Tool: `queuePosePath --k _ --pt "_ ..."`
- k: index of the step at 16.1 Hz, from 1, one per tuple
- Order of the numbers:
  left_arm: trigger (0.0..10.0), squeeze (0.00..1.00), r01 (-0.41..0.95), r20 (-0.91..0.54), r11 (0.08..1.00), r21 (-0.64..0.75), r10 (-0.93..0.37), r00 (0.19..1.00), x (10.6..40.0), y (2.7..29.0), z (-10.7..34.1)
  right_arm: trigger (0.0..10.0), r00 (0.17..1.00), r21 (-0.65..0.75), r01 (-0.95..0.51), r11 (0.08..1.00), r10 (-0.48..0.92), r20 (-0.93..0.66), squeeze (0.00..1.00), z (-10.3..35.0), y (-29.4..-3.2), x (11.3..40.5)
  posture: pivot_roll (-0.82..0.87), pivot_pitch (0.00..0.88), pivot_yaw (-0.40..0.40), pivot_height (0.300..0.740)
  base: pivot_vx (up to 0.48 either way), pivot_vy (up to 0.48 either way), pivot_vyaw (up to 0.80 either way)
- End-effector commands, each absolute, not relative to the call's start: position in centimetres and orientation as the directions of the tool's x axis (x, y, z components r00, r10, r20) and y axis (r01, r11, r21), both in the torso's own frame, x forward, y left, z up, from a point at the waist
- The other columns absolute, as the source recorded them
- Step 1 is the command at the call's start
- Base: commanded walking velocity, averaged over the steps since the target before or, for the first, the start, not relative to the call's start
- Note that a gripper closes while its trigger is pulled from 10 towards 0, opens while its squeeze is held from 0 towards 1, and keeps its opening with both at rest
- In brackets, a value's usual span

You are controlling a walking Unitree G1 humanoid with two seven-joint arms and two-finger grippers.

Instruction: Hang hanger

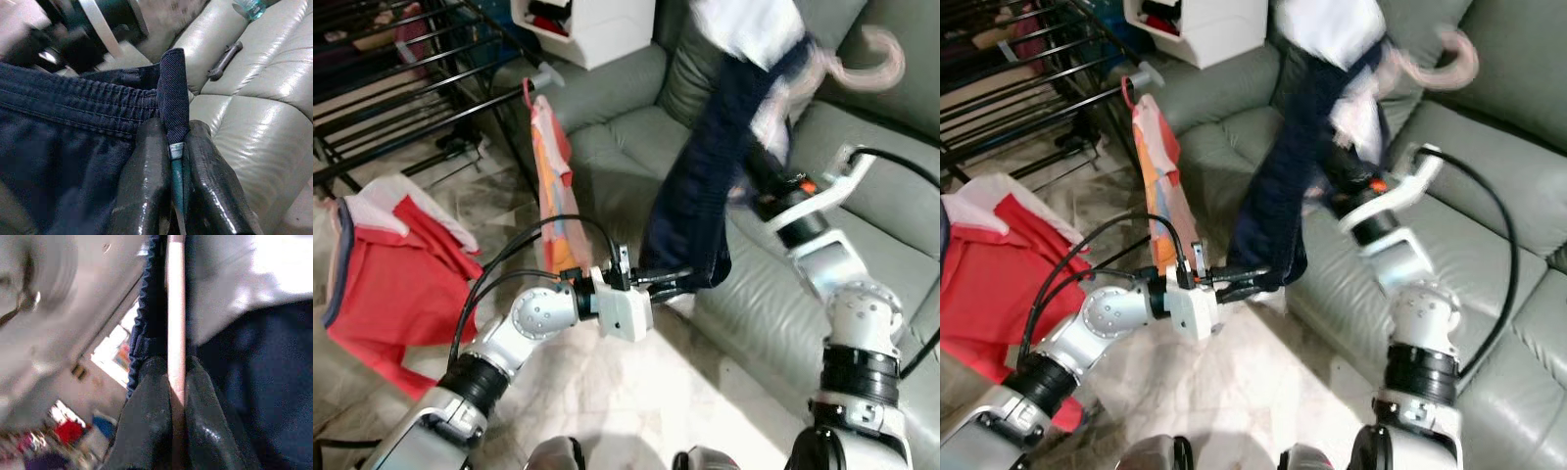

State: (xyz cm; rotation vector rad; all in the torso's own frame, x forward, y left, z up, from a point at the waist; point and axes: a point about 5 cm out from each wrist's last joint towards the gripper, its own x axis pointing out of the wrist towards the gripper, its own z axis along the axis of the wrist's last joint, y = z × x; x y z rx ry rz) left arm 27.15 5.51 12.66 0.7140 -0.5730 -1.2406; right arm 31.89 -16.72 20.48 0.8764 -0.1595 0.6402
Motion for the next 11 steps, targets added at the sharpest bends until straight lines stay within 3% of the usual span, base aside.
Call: queuePosePath --k 1,3,4,5,6,7,11 --pt "10.0 0.00 0.652 -0.032 0.146 0.744 -0.967 0.253 27.2 5.9 11.8 10.0 0.838 0.579 -0.546 0.606 0.378 0.394 0.00 21.7 -18.0 32.4 -0.11 0.042 0.039 0.740 0.000 0.000 0.00" --pt "10.0 0.00 0.668 -0.053 0.143 0.731 -0.963 0.264 27.1 6.2 11.1 10.0 0.861 0.410 -0.502 0.762 0.392 0.325 0.00 21.3 -18.5 32.4 -0.11 0.043 0.038 0.740 0.000 0.000 0.00" --pt "10.0 0.00 0.676 -0.058 0.147 0.722 -0.961 0.271 27.1 6.3 10.9 10.0 0.858 0.344 -0.505 0.792 0.415 0.304 0.00 21.2 -18.4 32.3 -0.11 0.043 0.038 0.740 0.000 0.000 0.00" --pt "10.0 0.07 0.699 -0.074 0.154 0.698 -0.956 0.285 27.1 6.4 10.3 10.0 0.838 0.175 -0.530 0.830 0.481 0.257 0.00 20.9 -17.5 31.6 -0.11 0.040 0.038 0.740 0.000 0.000 0.00" --pt "10.0 0.57 0.703 -0.074 0.163 0.692 -0.953 0.293 27.1 6.4 10.1 10.0 0.831 0.147 -0.539 0.829 0.495 0.252 0.00 20.8 -17.2 31.4 -0.11 0.039 0.038 0.740 0.000 0.000 0.00" --pt "10.0 1.00 0.711 -0.078 0.178 0.681 -0.947 0.312 27.2 6.3 9.7 10.0 0.819 0.085 -0.553 0.829 0.521 0.241 0.00 20.4 -16.4 31.0 -0.12 0.034 0.038 0.740 0.000 0.000 0.00" --pt "10.0 1.00 0.724 -0.082 0.195 0.661 -0.941 0.328 27.5 6.2 9.4 10.0 0.811 0.038 -0.563 0.826 0.543 0.218 0.00 18.6 -15.7 29.7 -0.12 0.030 0.034 0.740 0.000 0.000 0.00"
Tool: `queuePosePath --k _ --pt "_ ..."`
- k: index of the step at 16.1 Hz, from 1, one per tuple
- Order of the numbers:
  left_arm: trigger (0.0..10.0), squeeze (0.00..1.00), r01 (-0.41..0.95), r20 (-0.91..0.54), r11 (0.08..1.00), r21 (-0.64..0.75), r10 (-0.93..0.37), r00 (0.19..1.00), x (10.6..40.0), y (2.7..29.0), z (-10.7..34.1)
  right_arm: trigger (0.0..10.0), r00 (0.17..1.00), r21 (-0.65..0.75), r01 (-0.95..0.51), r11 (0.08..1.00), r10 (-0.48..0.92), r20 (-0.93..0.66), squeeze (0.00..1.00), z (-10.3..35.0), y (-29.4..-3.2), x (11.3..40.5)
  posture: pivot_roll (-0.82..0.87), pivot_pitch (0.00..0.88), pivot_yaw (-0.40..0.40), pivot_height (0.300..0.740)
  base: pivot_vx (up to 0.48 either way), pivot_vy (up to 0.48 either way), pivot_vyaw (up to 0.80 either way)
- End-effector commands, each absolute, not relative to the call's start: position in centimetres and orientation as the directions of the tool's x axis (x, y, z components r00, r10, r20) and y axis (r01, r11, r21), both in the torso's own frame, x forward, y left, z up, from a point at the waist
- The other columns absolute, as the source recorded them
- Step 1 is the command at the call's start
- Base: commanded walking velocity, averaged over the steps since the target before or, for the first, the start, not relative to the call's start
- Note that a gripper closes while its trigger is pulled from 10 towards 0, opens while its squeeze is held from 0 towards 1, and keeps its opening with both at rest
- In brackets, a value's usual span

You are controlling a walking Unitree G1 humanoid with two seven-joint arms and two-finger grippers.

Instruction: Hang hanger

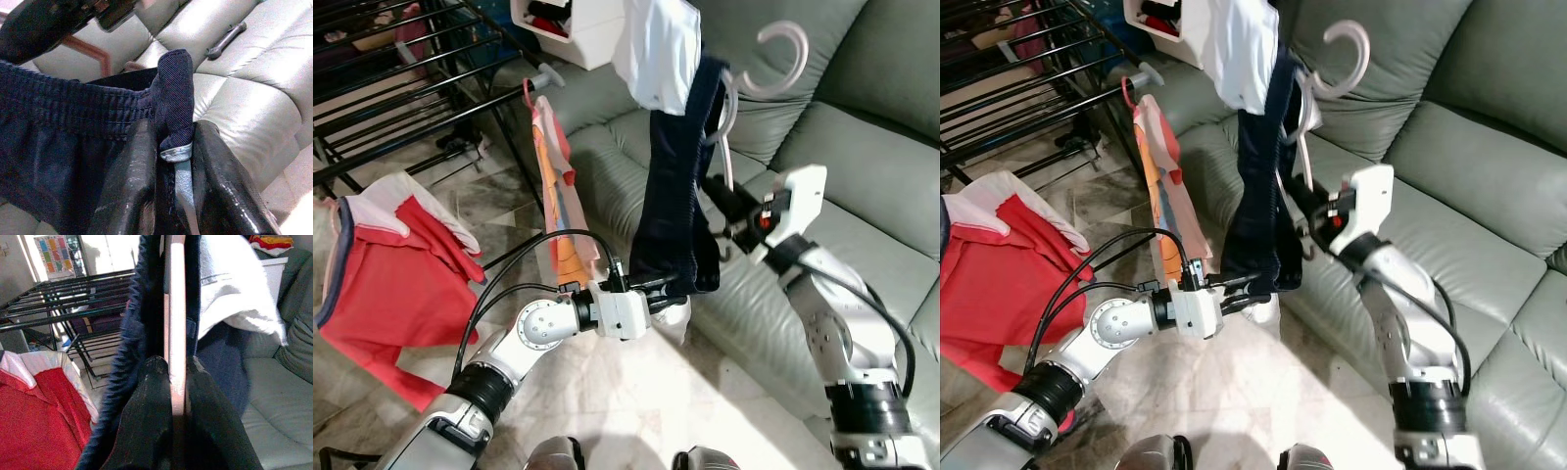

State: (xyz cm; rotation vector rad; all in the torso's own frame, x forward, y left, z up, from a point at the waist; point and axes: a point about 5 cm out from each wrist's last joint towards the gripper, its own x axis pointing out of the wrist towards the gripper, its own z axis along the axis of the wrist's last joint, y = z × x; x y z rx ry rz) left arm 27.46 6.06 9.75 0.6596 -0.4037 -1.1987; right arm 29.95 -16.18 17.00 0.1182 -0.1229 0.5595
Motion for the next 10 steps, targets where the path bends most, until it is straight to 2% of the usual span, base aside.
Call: queuePosePath --k 1,6,8,10 --pt "10.0 1.00 0.741 -0.064 0.263 0.618 -0.923 0.381 27.8 6.6 9.2 10.0 0.820 0.021 -0.551 0.834 0.537 0.198 0.00 17.8 -15.7 29.4 -0.13 0.038 0.040 0.740 0.000 0.000 0.00" --pt "10.0 1.00 0.754 -0.047 0.412 0.512 -0.863 0.503 27.8 8.8 8.2 10.0 0.853 -0.099 -0.489 0.867 0.499 0.152 0.00 16.0 -16.2 29.1 -0.13 0.040 0.048 0.740 0.000 0.000 0.00" --pt "10.0 1.00 0.743 -0.051 0.434 0.509 -0.847 0.530 27.9 9.2 8.1 10.0 0.880 -0.172 -0.425 0.889 0.450 0.151 0.00 15.8 -16.6 29.6 -0.12 0.034 0.048 0.740 0.000 0.000 0.00" --pt "10.0 1.00 0.709 -0.057 0.469 0.526 -0.812 0.580 28.5 9.7 8.1 10.0 0.886 -0.186 -0.411 0.893 0.439 0.150 0.00 15.7 -16.7 29.7 -0.12 0.034 0.048 0.740 0.000 0.000 0.00"
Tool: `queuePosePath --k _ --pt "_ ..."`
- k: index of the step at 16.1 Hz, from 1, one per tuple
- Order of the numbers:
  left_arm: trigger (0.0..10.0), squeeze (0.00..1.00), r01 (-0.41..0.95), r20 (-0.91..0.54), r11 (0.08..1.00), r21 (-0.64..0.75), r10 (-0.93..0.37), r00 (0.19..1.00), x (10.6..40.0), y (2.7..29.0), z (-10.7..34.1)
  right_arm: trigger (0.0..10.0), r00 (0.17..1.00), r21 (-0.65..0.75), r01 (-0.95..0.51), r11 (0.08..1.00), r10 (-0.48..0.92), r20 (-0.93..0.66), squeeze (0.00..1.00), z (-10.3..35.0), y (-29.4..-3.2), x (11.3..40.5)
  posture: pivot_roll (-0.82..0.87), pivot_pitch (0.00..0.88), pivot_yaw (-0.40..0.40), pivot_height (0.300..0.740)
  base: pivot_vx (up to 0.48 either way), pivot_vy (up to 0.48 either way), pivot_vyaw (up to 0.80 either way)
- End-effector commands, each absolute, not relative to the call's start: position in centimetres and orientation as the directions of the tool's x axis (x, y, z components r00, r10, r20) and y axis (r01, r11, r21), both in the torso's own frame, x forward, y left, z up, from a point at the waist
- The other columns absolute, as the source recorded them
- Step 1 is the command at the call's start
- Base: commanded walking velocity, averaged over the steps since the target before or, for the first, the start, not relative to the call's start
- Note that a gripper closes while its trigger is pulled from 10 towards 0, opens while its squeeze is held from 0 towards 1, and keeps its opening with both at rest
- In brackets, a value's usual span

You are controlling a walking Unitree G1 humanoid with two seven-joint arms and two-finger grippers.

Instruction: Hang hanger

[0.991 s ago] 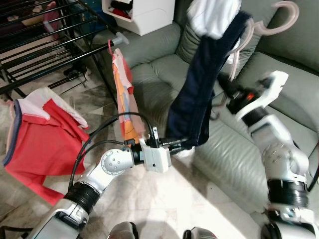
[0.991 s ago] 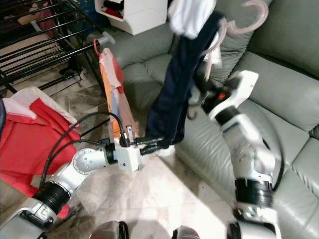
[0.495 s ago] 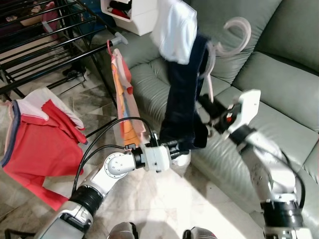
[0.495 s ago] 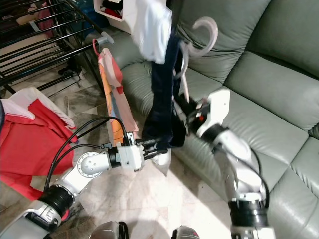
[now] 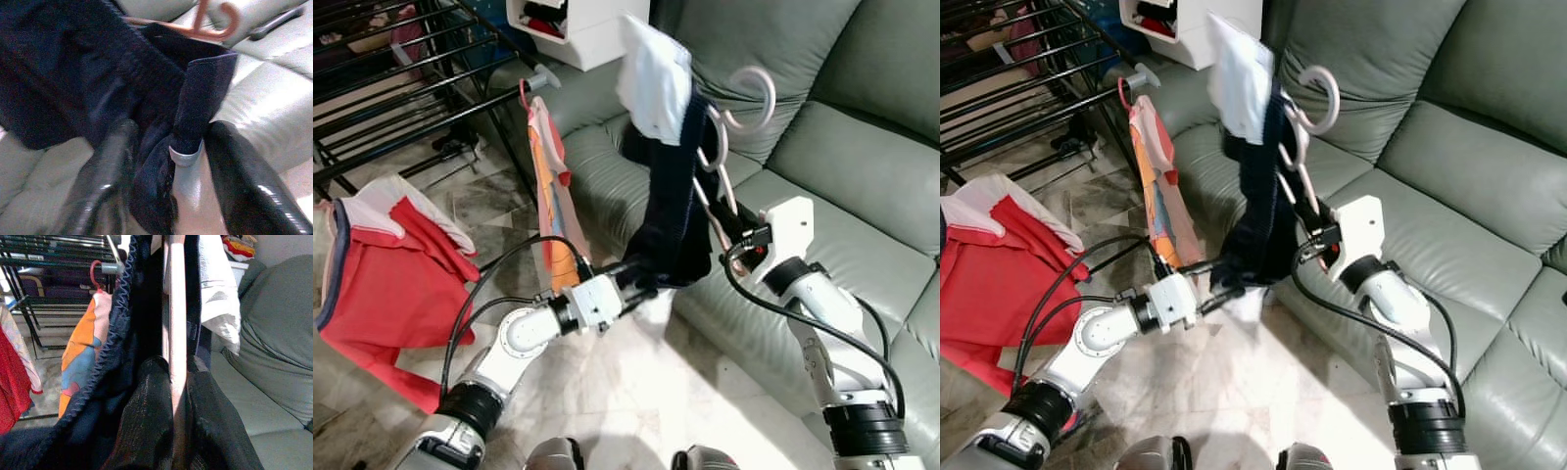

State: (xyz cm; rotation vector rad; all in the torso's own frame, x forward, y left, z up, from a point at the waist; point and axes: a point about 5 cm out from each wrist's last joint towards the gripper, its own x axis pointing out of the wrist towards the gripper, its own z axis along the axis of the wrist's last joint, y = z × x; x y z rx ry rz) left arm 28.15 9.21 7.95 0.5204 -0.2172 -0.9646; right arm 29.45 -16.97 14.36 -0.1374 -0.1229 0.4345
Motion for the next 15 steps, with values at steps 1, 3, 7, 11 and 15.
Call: queuePosePath --k 1,3,7,11,15 --pt "10.0 1.00 0.699 -0.057 0.487 0.524 -0.799 0.599 28.8 9.9 8.1 10.0 0.884 -0.191 -0.417 0.888 0.446 0.142 0.00 15.5 -16.6 29.7 -0.12 0.029 0.045 0.740 0.000 0.000 0.00" --pt "10.0 1.00 0.709 -0.041 0.536 0.459 -0.784 0.620 29.2 10.3 8.3 10.0 0.892 -0.215 -0.403 0.889 0.434 0.124 0.00 15.0 -16.7 29.7 -0.12 0.025 0.045 0.740 0.000 0.000 0.00" --pt "10.0 1.00 0.848 -0.252 0.375 0.375 -0.839 0.482 28.0 10.7 6.0 10.0 0.926 -0.276 -0.275 0.921 0.331 0.183 0.00 15.6 -17.6 31.3 -0.12 0.020 0.048 0.740 0.000 0.000 0.00" --pt "10.0 1.00 0.906 -0.308 0.322 0.275 -0.863 0.400 27.4 10.7 5.4 10.0 0.910 -0.292 -0.259 0.921 0.334 0.246 0.00 17.3 -16.9 32.9 -0.12 0.019 0.043 0.740 0.000 0.000 0.00" --pt "10.0 1.00 0.585 -0.065 0.712 0.389 -0.612 0.788 31.9 12.5 9.0 10.0 0.887 -0.282 -0.357 0.891 0.418 0.197 0.00 15.8 -16.3 31.8 -0.12 0.025 0.037 0.740 0.000 0.000 0.00"
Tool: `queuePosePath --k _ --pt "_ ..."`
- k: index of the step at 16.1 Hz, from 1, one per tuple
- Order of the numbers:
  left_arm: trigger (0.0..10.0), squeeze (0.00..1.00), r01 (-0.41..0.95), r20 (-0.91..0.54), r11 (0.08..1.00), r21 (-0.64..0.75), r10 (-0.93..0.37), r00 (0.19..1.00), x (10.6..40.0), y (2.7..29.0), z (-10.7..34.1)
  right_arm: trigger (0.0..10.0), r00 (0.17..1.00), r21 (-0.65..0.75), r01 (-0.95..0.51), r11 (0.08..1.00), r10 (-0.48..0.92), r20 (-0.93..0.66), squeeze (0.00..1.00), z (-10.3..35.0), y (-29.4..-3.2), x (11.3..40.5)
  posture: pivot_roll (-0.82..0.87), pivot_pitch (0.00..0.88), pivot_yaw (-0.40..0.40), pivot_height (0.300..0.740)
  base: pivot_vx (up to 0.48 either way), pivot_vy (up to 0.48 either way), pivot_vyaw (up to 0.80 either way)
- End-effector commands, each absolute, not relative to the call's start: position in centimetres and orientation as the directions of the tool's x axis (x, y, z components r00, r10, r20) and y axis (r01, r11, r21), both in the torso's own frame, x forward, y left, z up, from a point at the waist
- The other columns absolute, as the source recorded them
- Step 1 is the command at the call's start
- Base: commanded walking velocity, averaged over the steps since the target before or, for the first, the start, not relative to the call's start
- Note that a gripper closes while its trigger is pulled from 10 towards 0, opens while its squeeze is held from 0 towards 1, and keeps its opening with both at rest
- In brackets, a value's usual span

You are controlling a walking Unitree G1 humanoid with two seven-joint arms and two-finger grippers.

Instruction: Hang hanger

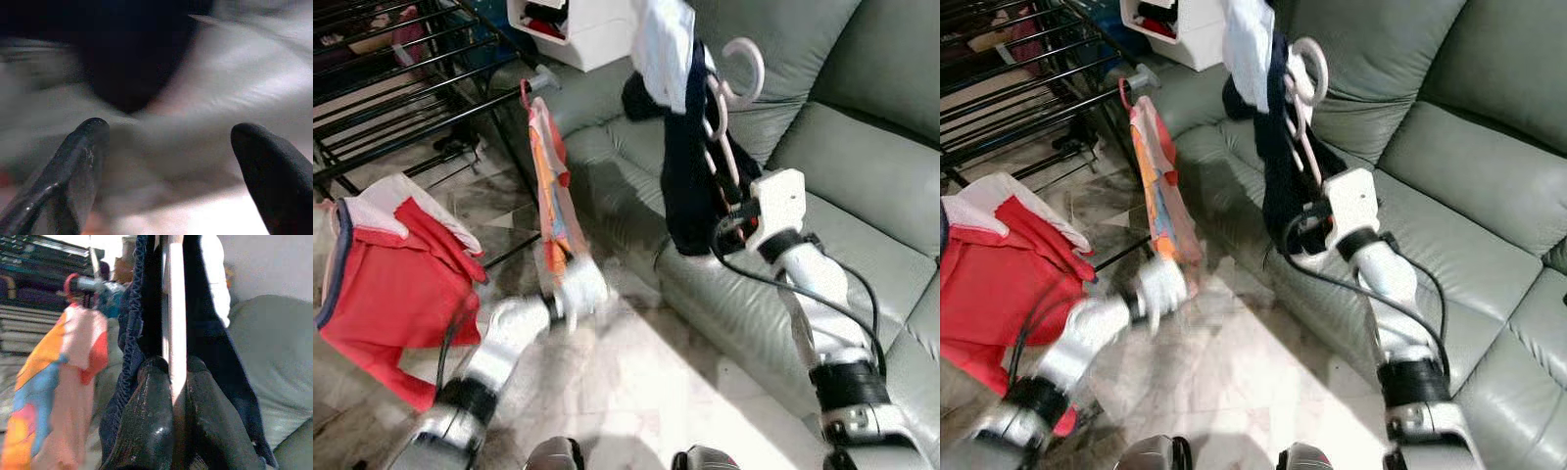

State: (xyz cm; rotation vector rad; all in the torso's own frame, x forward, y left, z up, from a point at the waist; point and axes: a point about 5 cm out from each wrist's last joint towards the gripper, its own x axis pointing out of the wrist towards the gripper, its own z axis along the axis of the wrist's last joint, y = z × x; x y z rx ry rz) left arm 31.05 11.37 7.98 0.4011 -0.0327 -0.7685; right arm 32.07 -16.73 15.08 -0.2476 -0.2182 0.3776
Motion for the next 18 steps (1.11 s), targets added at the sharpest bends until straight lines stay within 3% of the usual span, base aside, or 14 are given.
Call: queuePosePath --k 1,3,4,6,9,13,18 --pt "10.0 1.00 0.545 -0.030 0.756 0.362 -0.575 0.818 32.4 12.7 9.5 10.0 0.881 -0.283 -0.374 0.883 0.434 0.188 0.00 15.6 -16.2 31.5 -0.12 0.030 0.037 0.740 0.000 0.000 0.00" --pt "10.0 1.00 0.455 0.052 0.836 0.306 -0.492 0.869 33.3 13.0 10.8 10.0 0.853 -0.277 -0.444 0.852 0.496 0.161 0.00 15.1 -15.7 30.5 -0.13 0.033 0.039 0.740 0.000 0.000 0.00" --pt "10.0 1.00 0.397 0.084 0.895 0.205 -0.420 0.903 34.0 13.1 11.4 10.0 0.803 -0.293 -0.537 0.791 0.586 0.107 0.00 14.4 -15.0 29.3 -0.13 0.035 0.043 0.740 0.000 0.000 0.00" --pt "10.0 1.00 0.371 0.112 0.921 0.122 -0.384 0.916 34.3 13.1 11.9 10.0 0.758 -0.259 -0.614 0.745 0.649 0.070 0.00 14.1 -14.6 28.6 -0.13 0.035 0.043 0.740 0.000 0.000 0.00" --pt "10.0 1.00 0.299 0.153 0.948 0.110 -0.314 0.937 34.6 13.8 12.6 10.0 0.696 -0.276 -0.688 0.671 0.718 0.010 0.00 13.7 -14.3 28.0 -0.13 0.038 0.043 0.740 0.000 0.000 0.00" --pt "10.0 1.00 0.242 0.166 0.965 0.096 -0.256 0.952 34.7 14.9 13.1 10.0 0.681 -0.308 -0.703 0.642 0.731 -0.031 0.00 13.7 -14.6 28.3 -0.12 0.038 0.034 0.740 0.000 0.000 0.00" --pt "10.0 1.00 0.282 0.161 0.957 0.073 -0.291 0.943 34.6 14.8 13.4 10.0 0.754 -0.424 -0.614 0.666 0.654 -0.065 0.00 12.6 -15.8 29.5 -0.12 0.036 0.036 0.740 0.000 0.000 0.00"
